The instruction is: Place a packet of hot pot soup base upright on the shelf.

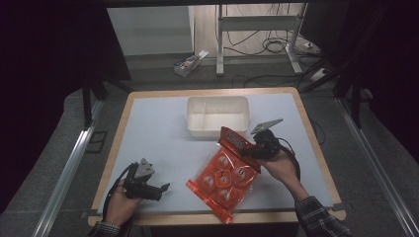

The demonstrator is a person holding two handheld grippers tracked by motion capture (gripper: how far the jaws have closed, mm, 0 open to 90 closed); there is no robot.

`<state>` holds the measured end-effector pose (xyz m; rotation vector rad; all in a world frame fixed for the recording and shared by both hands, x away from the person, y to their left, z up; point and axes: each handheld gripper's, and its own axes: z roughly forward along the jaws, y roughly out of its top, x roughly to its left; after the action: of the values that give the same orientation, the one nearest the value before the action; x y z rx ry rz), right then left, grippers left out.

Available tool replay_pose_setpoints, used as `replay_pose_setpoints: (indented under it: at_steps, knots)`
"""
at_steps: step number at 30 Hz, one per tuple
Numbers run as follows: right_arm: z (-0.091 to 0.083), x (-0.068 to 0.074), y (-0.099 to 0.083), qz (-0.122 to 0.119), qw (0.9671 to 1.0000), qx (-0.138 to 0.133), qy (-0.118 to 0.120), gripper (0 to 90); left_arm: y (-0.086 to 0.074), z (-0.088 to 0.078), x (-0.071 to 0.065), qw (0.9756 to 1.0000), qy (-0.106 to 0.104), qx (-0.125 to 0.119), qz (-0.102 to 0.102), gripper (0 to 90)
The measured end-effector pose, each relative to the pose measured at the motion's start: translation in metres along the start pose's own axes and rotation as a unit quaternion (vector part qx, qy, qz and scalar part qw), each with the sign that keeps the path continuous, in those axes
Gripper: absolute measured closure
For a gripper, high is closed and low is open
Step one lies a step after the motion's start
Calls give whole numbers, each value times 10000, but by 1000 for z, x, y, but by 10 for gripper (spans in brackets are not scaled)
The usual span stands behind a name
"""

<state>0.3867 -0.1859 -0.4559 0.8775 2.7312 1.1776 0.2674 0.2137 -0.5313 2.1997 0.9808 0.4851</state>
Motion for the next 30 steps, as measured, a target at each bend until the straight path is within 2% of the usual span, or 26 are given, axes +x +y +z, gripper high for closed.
replay_pose_setpoints:
  at_steps: [18,30]
  knots:
    - [-36,27,53,-586,9980,-216,23,886,0,0,-1,9999,36,52,84,50]
    - [-48,41,79,-857,9959,-281,27,887,0,0,-2,10000,24,49,77,50]
